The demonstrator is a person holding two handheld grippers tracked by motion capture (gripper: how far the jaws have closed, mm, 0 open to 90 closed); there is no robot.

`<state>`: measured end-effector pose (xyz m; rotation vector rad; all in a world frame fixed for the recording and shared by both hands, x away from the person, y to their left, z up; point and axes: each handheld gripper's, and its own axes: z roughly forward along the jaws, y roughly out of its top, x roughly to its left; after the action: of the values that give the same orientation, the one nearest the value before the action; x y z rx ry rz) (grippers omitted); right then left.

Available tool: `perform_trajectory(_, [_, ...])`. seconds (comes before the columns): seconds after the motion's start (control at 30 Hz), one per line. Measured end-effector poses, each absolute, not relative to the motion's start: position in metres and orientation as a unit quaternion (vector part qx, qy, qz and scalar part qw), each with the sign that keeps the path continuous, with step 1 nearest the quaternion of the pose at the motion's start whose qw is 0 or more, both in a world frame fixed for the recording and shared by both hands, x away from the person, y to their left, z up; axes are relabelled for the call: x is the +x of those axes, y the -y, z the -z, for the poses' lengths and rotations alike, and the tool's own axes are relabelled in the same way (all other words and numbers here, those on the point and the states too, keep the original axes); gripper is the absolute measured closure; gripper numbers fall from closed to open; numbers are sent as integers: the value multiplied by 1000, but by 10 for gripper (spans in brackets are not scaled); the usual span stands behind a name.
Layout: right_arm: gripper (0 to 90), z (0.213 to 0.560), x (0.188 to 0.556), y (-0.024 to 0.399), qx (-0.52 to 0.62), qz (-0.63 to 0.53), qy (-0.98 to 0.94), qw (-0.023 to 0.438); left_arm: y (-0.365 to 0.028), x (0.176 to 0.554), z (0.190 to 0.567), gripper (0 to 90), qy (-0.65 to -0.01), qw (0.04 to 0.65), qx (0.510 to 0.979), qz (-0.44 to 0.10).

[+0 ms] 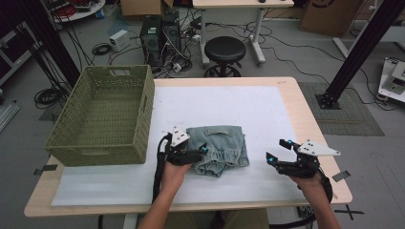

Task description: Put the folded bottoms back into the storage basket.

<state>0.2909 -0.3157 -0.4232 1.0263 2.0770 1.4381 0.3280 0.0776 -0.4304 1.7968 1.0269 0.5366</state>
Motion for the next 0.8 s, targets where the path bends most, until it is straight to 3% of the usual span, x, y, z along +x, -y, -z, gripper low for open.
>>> perform_trajectory(0.5, [211, 425, 290, 314, 365, -513, -748, 208, -83, 329, 449, 227, -472, 451, 730, -202])
perform_trajectory(0.8, [211, 424, 289, 313, 364, -514, -748, 209, -85, 342, 454, 227, -506, 443, 729, -132])
